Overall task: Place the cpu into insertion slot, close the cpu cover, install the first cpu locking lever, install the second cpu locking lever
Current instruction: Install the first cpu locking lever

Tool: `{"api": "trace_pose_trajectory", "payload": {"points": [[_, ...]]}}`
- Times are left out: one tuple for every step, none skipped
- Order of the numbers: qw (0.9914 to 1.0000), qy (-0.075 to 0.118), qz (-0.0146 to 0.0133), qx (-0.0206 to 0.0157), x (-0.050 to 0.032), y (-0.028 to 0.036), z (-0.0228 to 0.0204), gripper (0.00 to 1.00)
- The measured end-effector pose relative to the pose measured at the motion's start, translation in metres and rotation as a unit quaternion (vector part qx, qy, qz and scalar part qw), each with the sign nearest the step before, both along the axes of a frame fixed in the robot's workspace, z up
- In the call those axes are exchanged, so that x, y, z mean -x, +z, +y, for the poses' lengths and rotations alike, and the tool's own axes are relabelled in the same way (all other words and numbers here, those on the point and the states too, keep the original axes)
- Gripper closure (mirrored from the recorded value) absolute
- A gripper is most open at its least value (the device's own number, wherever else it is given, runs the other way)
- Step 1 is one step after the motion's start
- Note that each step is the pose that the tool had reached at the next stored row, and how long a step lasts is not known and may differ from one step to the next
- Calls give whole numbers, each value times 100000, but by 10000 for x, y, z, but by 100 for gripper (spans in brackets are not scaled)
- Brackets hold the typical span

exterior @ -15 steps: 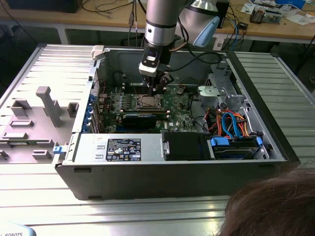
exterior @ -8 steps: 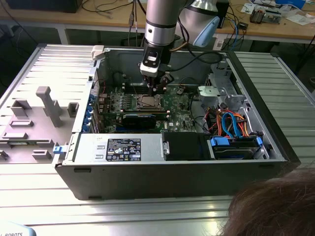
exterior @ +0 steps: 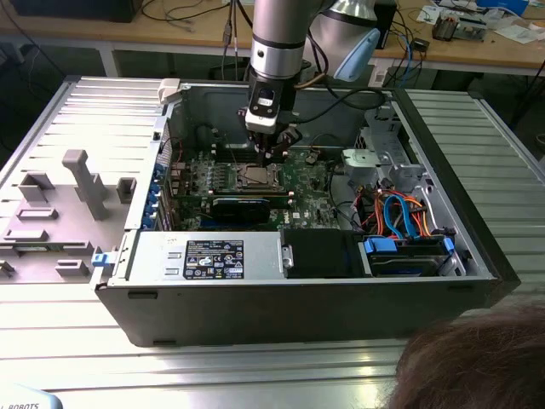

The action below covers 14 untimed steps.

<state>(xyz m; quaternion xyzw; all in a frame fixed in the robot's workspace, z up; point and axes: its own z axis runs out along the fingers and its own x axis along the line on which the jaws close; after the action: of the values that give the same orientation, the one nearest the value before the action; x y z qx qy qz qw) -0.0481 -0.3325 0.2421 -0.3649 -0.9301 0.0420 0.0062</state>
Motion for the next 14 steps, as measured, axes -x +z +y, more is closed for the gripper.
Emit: {"api": "trace_pose_trajectory", "payload": {"points": [[100000,197,-3,-1,0,0,0,89],[99999,520,-4,-1,0,0,0,89],[99998,704,-4,-2,0,0,0,89],[99995,957,-2,0,0,0,0,89],[99993,1148,-1,-1,0,0,0,89],[99991,1330,-4,0,0,0,0,89],[99987,1597,-2,1,0,0,0,89],[99984,1803,-6,-2,0,-1,0,89],[99981,1972,-2,-1,0,-1,0,89],[99975,2250,-4,-1,0,-1,0,89],[99971,2417,-3,1,0,-1,0,89],[99965,2642,-3,-1,0,-1,0,89],[99957,2942,-4,1,0,-1,0,89],[99952,3102,-3,1,0,-1,0,89]]}}
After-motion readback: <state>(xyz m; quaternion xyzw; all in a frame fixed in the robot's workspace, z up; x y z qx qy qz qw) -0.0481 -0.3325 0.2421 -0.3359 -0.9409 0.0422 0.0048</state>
